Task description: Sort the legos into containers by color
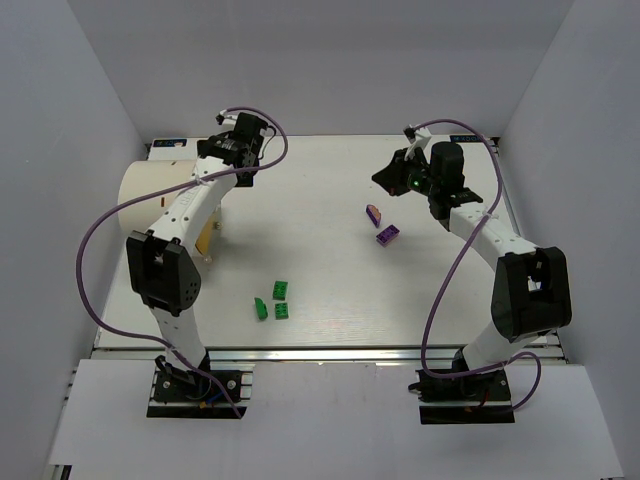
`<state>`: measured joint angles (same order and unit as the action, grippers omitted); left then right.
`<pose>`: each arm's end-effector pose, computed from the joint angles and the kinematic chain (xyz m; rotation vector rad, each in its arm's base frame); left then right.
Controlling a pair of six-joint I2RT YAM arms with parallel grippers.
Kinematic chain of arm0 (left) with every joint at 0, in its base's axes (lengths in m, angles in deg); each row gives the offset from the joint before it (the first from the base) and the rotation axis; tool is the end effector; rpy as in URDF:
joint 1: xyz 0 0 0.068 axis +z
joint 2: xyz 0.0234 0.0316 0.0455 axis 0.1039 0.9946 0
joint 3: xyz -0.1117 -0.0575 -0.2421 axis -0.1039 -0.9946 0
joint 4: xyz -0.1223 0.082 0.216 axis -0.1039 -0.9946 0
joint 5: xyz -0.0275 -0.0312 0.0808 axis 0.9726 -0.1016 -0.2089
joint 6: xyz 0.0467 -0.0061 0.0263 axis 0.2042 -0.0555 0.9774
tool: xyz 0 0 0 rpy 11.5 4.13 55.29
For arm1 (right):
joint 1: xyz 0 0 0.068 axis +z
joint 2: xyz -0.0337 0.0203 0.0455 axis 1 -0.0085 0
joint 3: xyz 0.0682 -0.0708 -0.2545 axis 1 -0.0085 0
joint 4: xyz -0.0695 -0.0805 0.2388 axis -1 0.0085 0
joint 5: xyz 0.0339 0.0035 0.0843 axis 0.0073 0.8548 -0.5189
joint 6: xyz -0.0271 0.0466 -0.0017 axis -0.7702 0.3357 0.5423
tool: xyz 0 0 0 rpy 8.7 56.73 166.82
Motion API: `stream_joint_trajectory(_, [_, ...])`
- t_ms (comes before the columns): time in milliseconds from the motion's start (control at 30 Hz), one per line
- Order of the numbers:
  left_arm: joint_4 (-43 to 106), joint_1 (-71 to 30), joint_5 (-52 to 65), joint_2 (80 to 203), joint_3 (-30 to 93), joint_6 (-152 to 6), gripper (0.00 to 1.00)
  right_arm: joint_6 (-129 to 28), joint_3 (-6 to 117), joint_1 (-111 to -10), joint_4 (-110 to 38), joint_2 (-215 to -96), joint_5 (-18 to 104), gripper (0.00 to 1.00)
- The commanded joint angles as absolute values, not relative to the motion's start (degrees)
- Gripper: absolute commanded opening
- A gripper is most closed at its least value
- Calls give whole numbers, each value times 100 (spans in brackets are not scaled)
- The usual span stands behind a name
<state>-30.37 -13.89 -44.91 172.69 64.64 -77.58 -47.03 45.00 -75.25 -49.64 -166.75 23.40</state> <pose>0.3735 -0.1091 0.3368 -0.1754 2.3529 0.6844 0.3629 0.1090 0.2962 -0.4047 1.7935 0.7331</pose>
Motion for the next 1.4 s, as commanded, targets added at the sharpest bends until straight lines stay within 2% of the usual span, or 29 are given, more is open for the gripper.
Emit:
stream_joint_trajectory(0, [-3083,-1346,-4897,17226,6477,-7783,85,-4698,4488,-7554,-5111,-16501,2206,0])
stream_joint_trajectory(33, [-3066,-1346,-4862,17217,6477,-7774,85,-4716,4488,-7545,-5120,-16492,2180,0])
stream_joint_trajectory(100, [-2979,-1407,-4757,17130,6477,-7661,77,-4725,4479,-7554,-5120,-16510,2136,0])
stream_joint_trajectory(133, [-2847,-1407,-4600,17085,6468,-7573,70,-4725,4470,-7545,-5128,-16519,2118,0])
stream_joint_trajectory(167, [-2794,-1407,-4346,17059,6459,-7511,55,-4725,4470,-7545,-5128,-16519,2101,0])
stream_joint_trajectory(233, [-2653,-1460,-4046,16953,6381,-7441,39,-4725,4461,-7553,-5137,-16528,2066,0])
stream_joint_trajectory(267, [-2601,-1460,-3940,16910,6337,-7414,37,-4742,4453,-7536,-5146,-16528,2057,0])
stream_joint_trajectory(467, [-2574,-1522,-3483,16865,5985,-7379,36,-4795,4435,-7519,-5146,-16571,1987,0])
stream_joint_trajectory(567, [-2547,-1583,-3508,16856,5678,-7414,42,-4856,4505,-7492,-5137,-16659,1811,0])
stream_joint_trajectory(667, [-2591,-1636,-3850,16979,5537,-7379,48,-4857,4636,-7440,-5032,-16835,1644,0])
stream_joint_trajectory(800, [-2960,-1758,-4570,17313,5659,-7388,48,-4874,4681,-7396,-4996,-16958,1644,0])
stream_joint_trajectory(1233, [-2890,-1935,-5854,17823,5914,-7264,37,-4988,4558,-7413,-4988,-16914,1723,0])
stream_joint_trajectory(1367, [-2995,-2040,-6267,17858,5862,-7291,43,-5023,4575,-7413,-4970,-16949,1714,0])
